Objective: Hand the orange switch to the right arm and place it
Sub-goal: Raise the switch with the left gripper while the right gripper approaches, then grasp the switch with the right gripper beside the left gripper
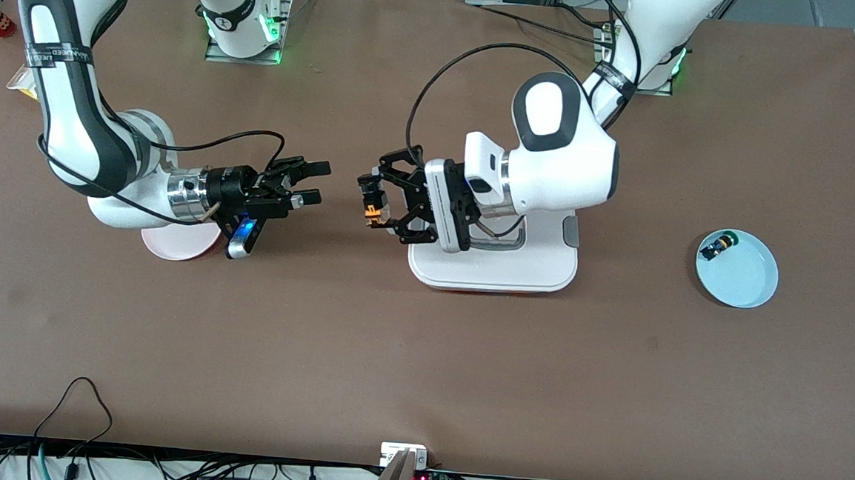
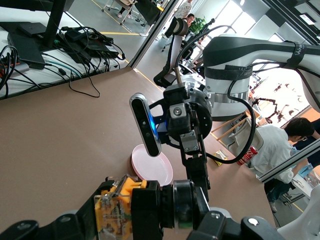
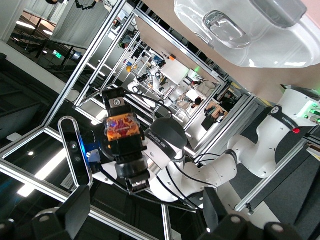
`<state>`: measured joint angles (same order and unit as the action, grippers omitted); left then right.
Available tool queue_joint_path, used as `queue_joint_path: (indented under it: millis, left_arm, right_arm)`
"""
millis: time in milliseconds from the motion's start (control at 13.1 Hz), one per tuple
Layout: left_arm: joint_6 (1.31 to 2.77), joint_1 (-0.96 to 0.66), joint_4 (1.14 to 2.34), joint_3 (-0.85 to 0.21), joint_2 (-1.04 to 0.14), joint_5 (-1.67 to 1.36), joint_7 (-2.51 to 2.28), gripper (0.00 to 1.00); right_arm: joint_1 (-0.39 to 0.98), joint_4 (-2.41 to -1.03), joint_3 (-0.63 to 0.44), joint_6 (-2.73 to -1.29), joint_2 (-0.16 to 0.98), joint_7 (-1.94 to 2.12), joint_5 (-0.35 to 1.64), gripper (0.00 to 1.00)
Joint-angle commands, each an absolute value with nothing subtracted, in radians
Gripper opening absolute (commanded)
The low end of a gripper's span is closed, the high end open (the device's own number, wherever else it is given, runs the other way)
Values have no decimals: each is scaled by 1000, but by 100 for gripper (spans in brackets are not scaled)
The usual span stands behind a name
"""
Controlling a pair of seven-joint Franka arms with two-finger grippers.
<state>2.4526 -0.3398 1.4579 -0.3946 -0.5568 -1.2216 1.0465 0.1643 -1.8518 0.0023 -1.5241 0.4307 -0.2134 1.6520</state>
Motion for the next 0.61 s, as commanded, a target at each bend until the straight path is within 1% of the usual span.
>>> queue_joint_path:
  millis: [0,306,535]
  left_arm:
    - [2464,-344,1468,-388,-541,-1258,1071,0]
    - [2465,-362,1470,-388,-541,-1292,1072,0]
    - [2467,-380,1468,-390,-543,-1305,1071,0]
  right_arm:
    - [179,-1839,3,-1532,457,-181,1704,100]
    - [198,-1793,5,-1534,498,-181,1749,100]
    - [215,-1786,5,-1554,511,-179,1756,100]
